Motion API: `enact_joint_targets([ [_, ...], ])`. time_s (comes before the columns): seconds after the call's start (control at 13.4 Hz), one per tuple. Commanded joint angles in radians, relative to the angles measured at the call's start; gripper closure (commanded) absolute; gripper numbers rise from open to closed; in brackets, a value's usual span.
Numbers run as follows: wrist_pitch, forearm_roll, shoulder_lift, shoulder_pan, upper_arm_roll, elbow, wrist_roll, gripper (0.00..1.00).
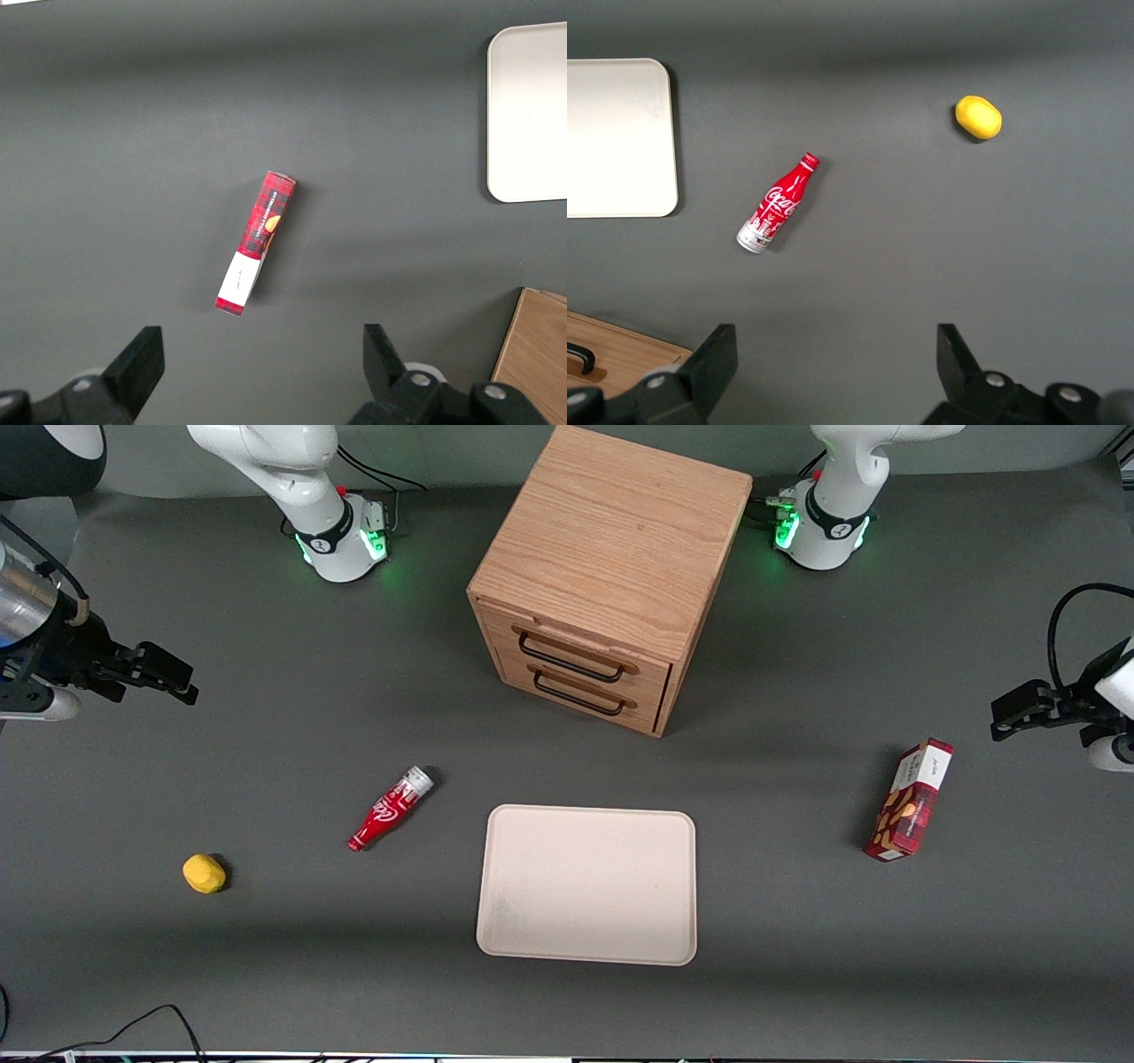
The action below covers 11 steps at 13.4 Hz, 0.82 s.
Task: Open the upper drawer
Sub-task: 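Move the right gripper toward the upper drawer's black handle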
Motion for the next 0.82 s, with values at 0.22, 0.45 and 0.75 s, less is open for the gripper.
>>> enact_joint_targets([
  [0.22,0.007,-0.003,0.010,0.014,-0.001,0.027,0.021,0.00],
  [0.45,-0.041,0.000,0.119,0.041,0.069,0.177,0.015,0.00],
  [0.75,-0.050,-0.023,0.263,0.071,0.309,0.255,0.016,0.00],
])
